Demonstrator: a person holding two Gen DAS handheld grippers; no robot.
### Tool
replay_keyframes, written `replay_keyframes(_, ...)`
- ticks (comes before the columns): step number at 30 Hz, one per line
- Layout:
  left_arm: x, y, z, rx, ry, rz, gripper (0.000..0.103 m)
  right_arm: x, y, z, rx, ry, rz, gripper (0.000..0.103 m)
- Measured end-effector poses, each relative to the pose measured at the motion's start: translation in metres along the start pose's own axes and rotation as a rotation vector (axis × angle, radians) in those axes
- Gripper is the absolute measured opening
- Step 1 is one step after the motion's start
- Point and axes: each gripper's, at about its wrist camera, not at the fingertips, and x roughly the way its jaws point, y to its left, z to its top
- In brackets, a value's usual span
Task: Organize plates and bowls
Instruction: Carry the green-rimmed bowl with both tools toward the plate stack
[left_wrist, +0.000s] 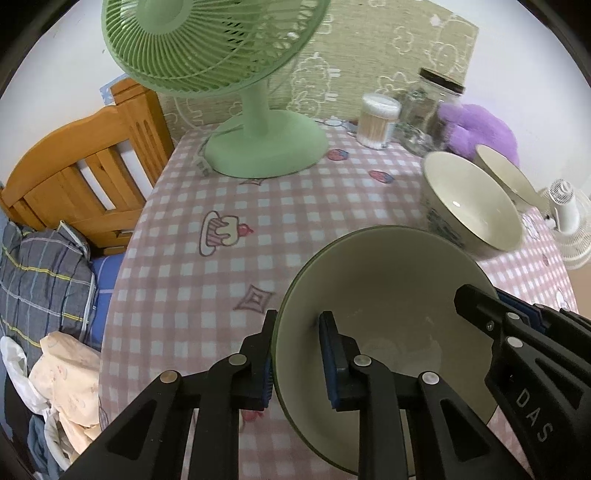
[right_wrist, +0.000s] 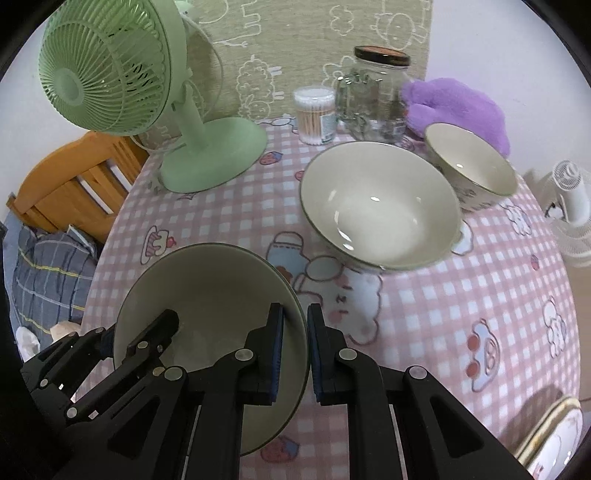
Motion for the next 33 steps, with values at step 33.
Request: replay_keyframes(33,-0.091,-0.101,-0.129,-0.003,0.064,0.014,0.02,-0.107,-0.091,-0.137,-0.009,0.079,-0.002,0.016)
